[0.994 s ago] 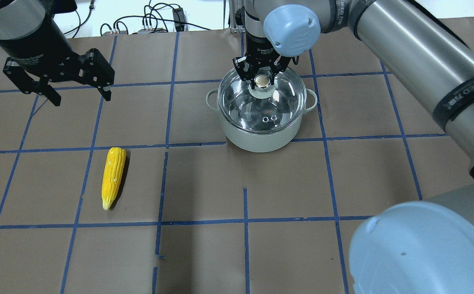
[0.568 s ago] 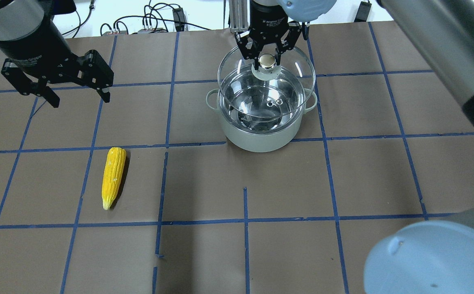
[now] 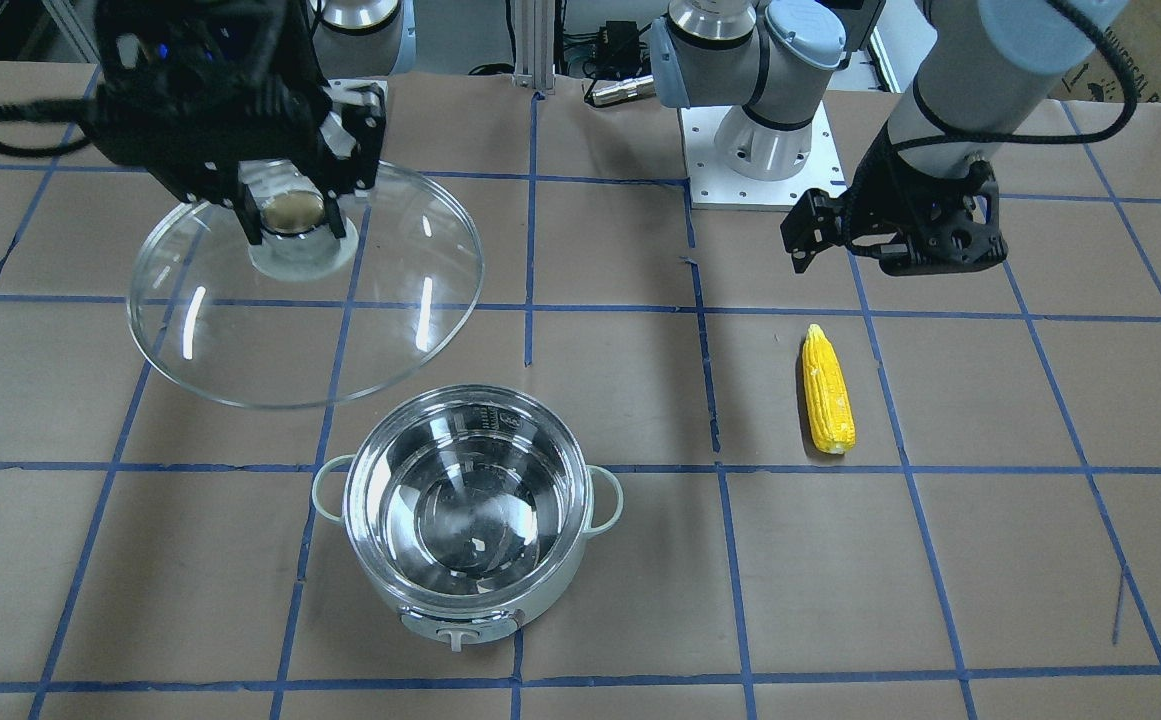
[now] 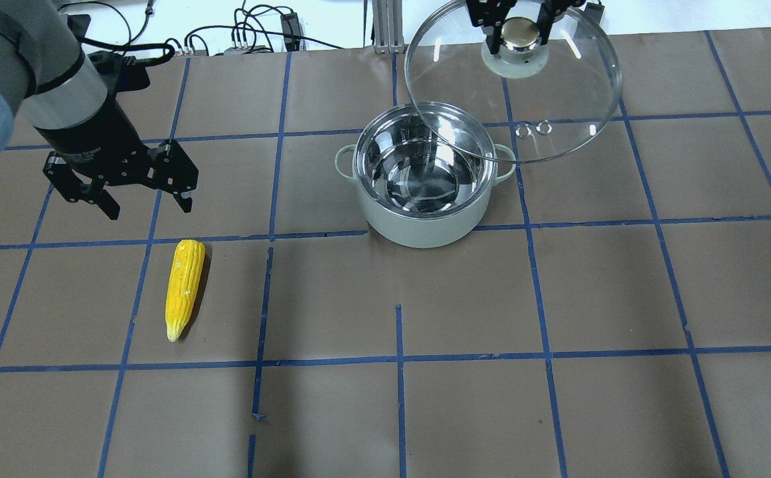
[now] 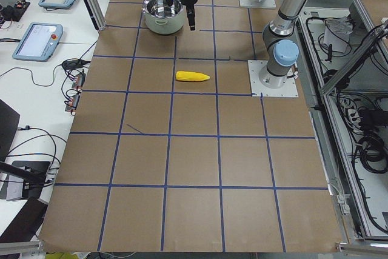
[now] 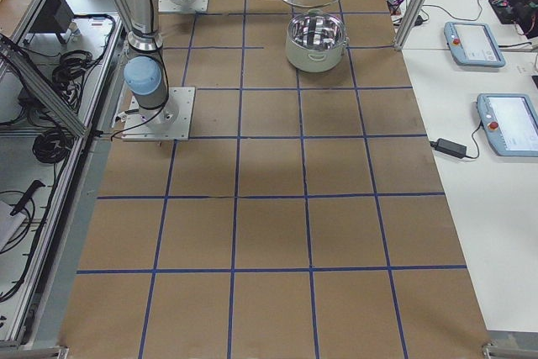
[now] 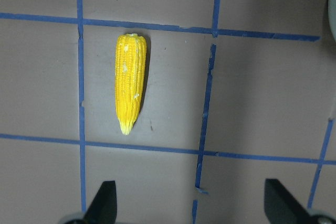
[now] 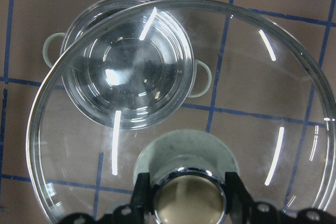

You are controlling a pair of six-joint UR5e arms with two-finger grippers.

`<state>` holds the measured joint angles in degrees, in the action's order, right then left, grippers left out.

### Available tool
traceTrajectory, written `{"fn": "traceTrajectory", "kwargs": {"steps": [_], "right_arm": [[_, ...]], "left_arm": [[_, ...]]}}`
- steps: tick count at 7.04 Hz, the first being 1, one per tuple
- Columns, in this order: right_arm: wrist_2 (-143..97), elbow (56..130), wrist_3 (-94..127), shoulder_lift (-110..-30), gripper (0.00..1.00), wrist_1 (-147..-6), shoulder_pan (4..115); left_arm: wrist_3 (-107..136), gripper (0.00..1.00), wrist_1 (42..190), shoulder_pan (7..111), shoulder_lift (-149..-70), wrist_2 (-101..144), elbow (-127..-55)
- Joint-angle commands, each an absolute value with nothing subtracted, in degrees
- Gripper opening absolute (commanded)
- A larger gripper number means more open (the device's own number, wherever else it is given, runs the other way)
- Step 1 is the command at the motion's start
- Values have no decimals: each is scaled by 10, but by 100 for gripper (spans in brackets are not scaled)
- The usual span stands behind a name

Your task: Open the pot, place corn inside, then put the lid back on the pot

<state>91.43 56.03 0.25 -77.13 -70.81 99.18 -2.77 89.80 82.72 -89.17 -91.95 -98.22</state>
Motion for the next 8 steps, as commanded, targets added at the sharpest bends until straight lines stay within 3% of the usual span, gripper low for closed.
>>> {"fn": "traceTrajectory", "kwargs": {"steps": [1,3,8], "right_arm": [[907,568,-11,-836,12,-634,966],[907,646,-10,-847,9,-668,963],[905,866,-10,-979,9,-785,925]], "left_arm": [[-85,100,739,796,-938,-919,-1086],[-140,100,609,790,-1002,-924,-1142],[-180,99,560,751,-1065,-918,-1163]]}}
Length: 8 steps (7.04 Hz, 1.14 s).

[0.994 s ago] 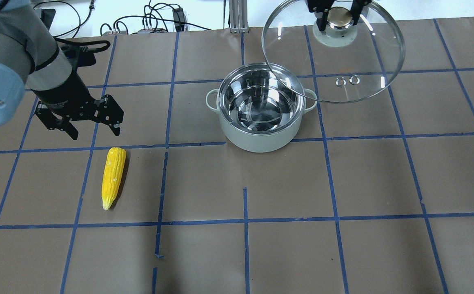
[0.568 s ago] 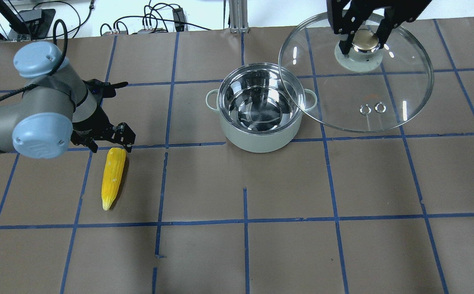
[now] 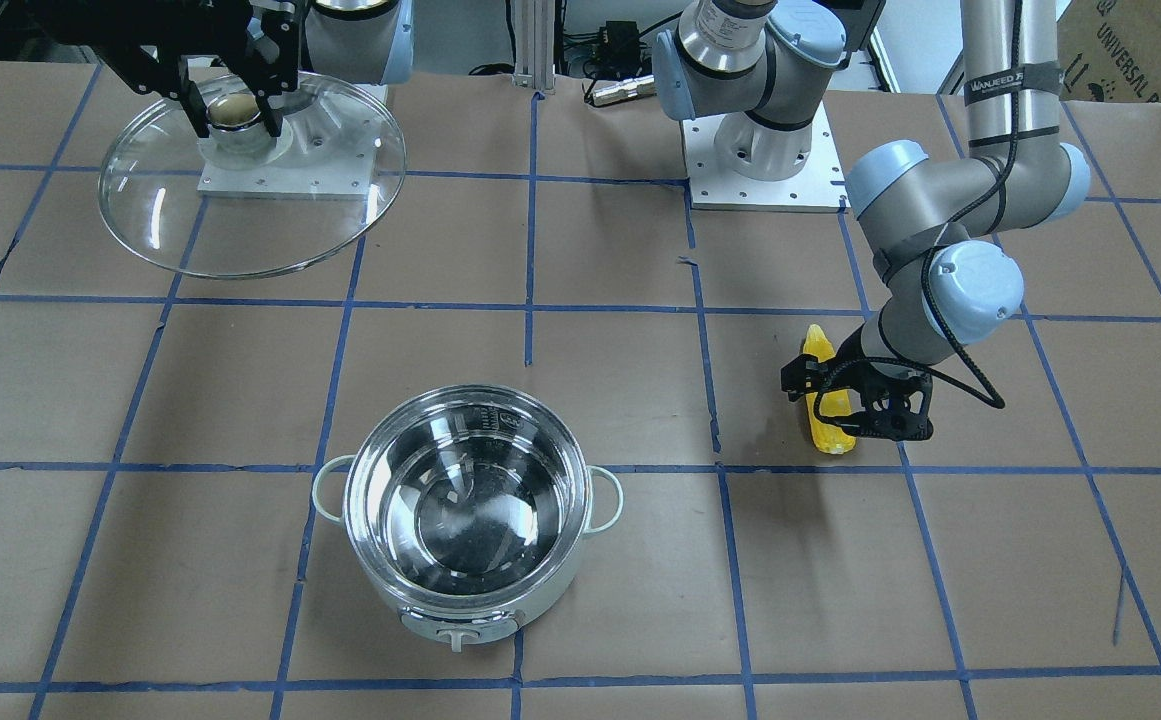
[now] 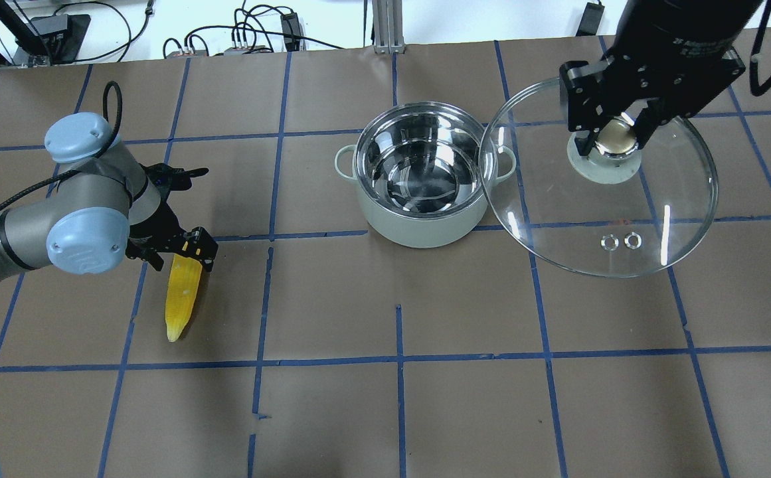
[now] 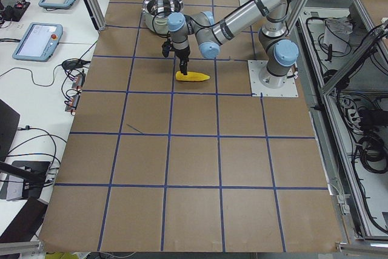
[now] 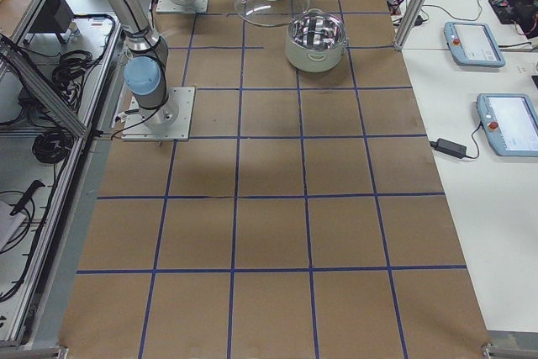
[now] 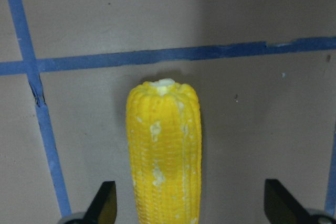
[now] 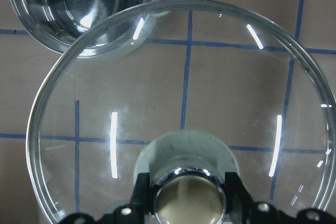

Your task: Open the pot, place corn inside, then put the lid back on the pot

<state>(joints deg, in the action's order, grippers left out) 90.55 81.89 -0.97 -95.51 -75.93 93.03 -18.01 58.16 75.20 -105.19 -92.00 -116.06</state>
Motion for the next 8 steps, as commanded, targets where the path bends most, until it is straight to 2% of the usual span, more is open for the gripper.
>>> {"fn": "traceTrajectory", "kwargs": {"steps": [1,2,4,5,8], "right_arm": [[906,894,-8,-984,9,-818,926],[905,902,-7,-985,9,-822,926],[904,902,-6,-989,9,-821,927],[905,903,-6,-989,9,-821,927],[905,903,-6,-988,9,-822,930]], "left_arm": [[-184,85,557,751,-1073,-920,-1163],[-183,53,557,751,-1076,-923,-1164],[-183,28,557,751,-1075,-925,-1156],[-177,18,557,754,-1071,-921,-1154],[-65,18,575,823,-1043,-914,-1104]]}}
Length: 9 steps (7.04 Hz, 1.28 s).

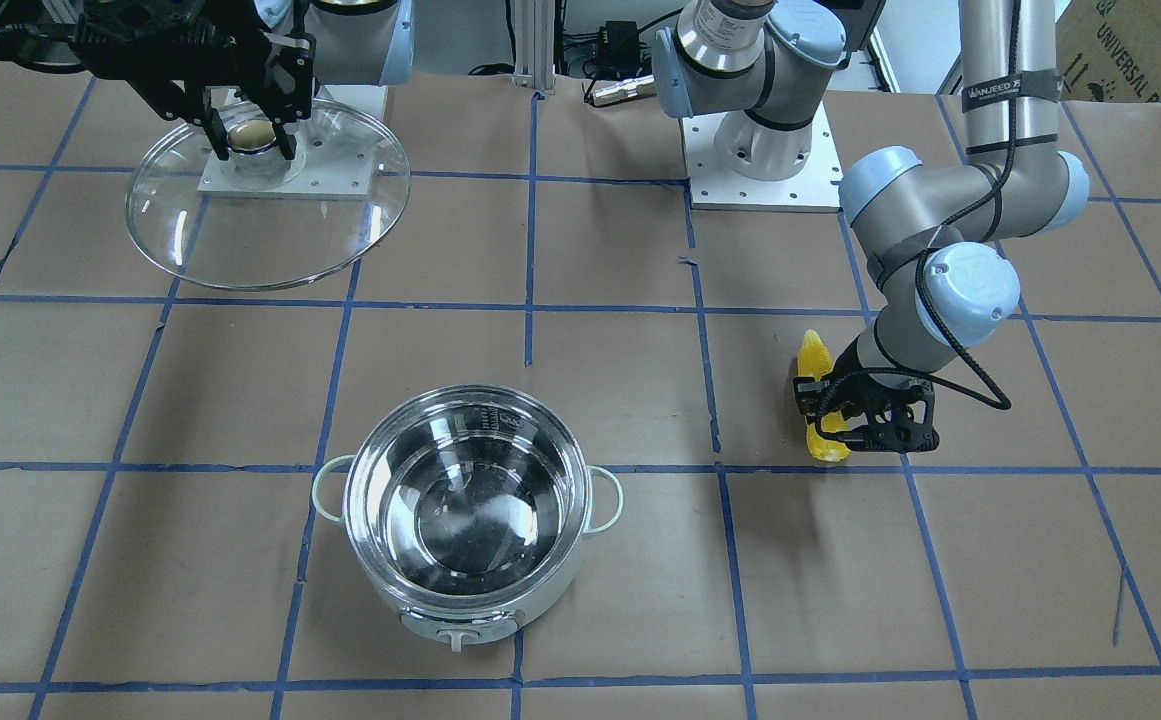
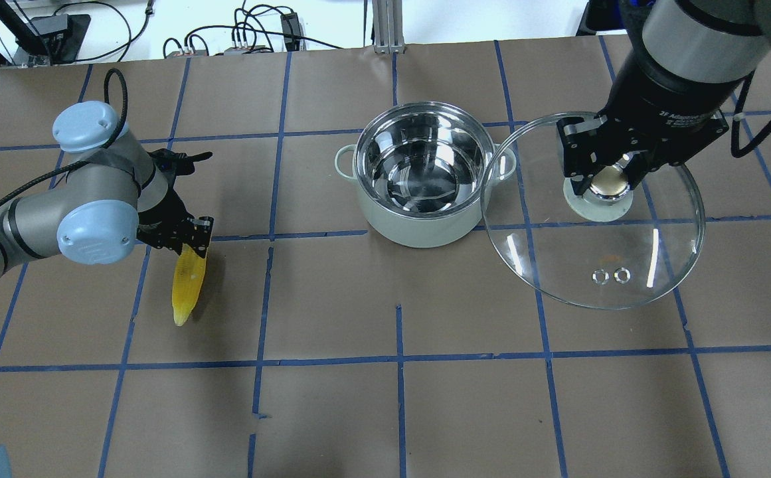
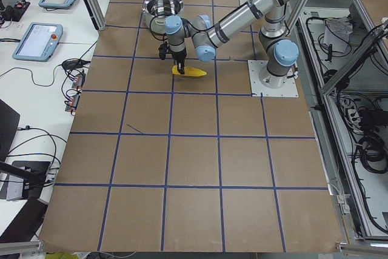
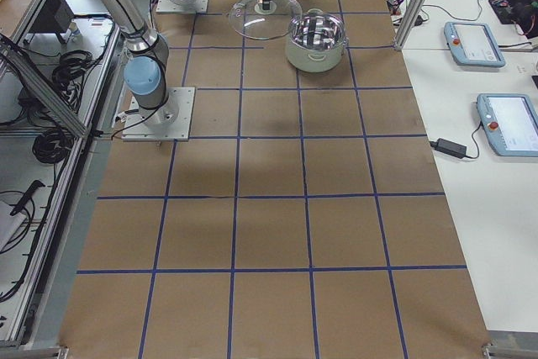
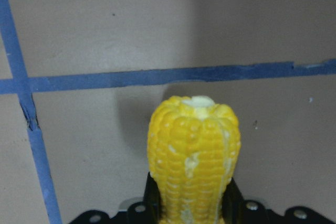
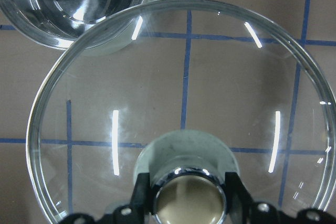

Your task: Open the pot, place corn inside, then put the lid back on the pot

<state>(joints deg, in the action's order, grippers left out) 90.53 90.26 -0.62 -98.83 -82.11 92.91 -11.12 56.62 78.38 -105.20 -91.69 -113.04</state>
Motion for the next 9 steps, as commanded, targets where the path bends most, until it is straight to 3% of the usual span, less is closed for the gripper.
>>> {"fn": "traceTrajectory", "kwargs": {"steps": [1,5,9], "right_arm": [[906,903,-6,-988,9,-821,930],[906,903,-6,-989,9,-822,931],[905,903,-6,-990,10,-822,932]], "left_arm": [[-11,18,607,854,-1047,-914,-1062],[133,21,739,960,-1067,-860,-866],[257,21,752,1092,-1231,-865,-669]]}}
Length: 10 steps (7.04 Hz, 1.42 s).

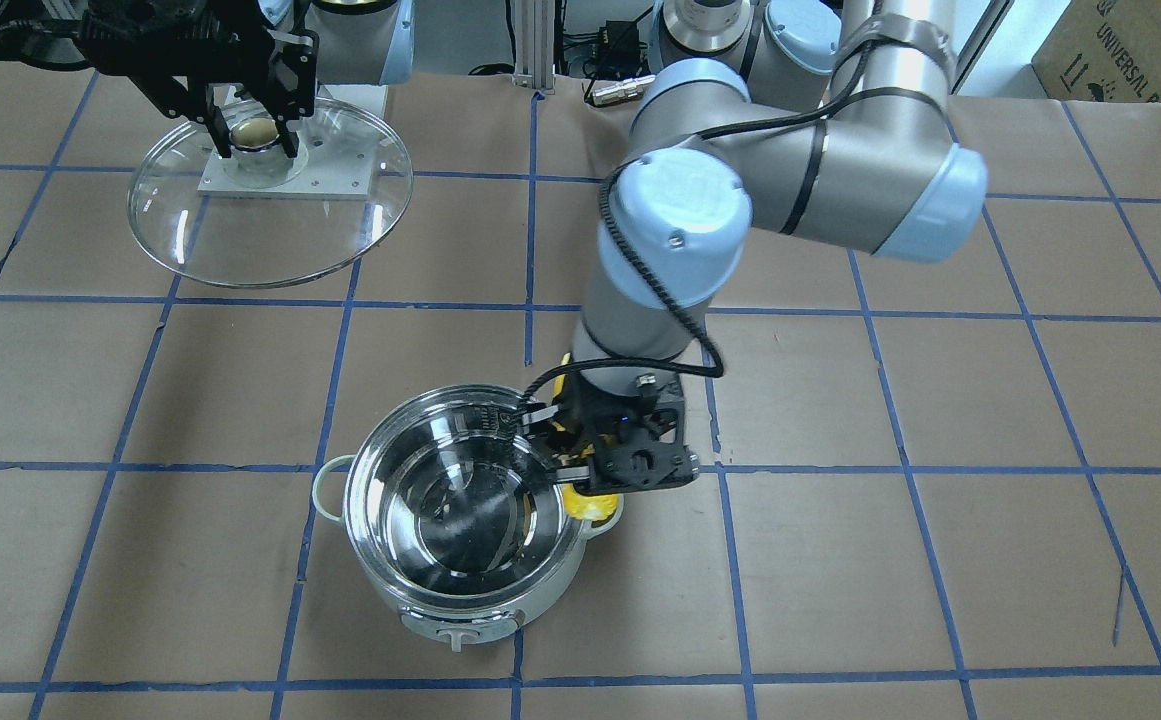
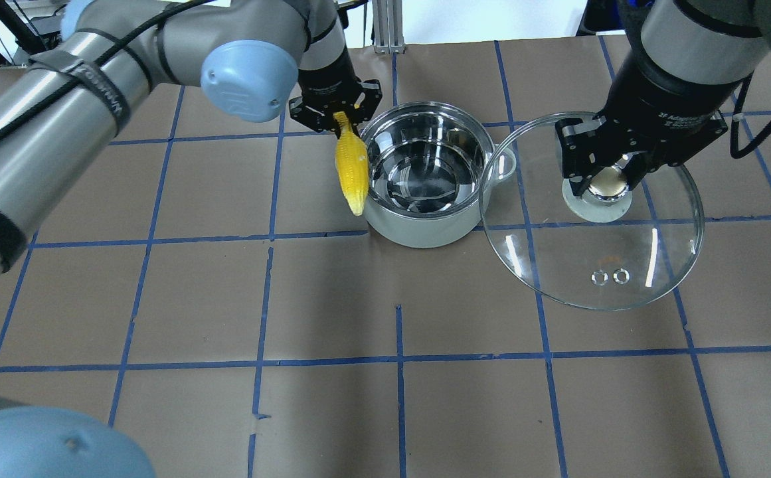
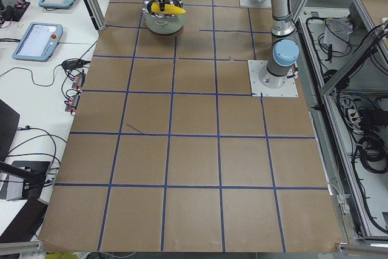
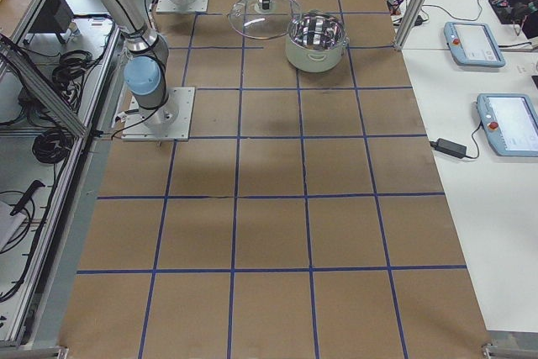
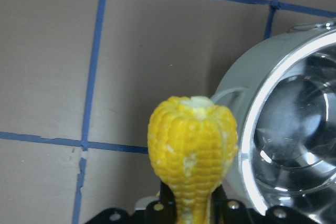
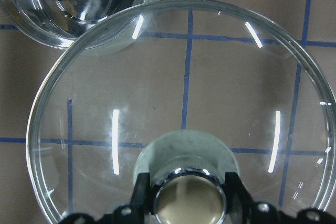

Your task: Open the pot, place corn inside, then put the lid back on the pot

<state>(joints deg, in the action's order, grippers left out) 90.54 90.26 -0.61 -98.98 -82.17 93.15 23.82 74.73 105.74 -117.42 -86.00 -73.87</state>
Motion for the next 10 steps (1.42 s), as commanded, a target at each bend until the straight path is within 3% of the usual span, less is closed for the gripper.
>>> {"fn": "traceTrajectory", "kwargs": {"steps": [1,3,4,5,10], "right_arm": [[906,903,-6,-990,10,-822,932],[905,903,-6,-989,10,-822,932],[905,904,-7,-989,10,-822,933],[905,904,-6,-989,10,-823,933],[905,903,-6,-991,10,-824,933]], "left_arm": [[275,21,754,1105,-1270,-866,-626],[279,24,756,1123,-1285,-867,-622],[277,38,748,1121,-1290,-867,-616],[274,98,747,1120,-1295,-867,-616],[254,100,789,1063,-1240,-889,-623]]}}
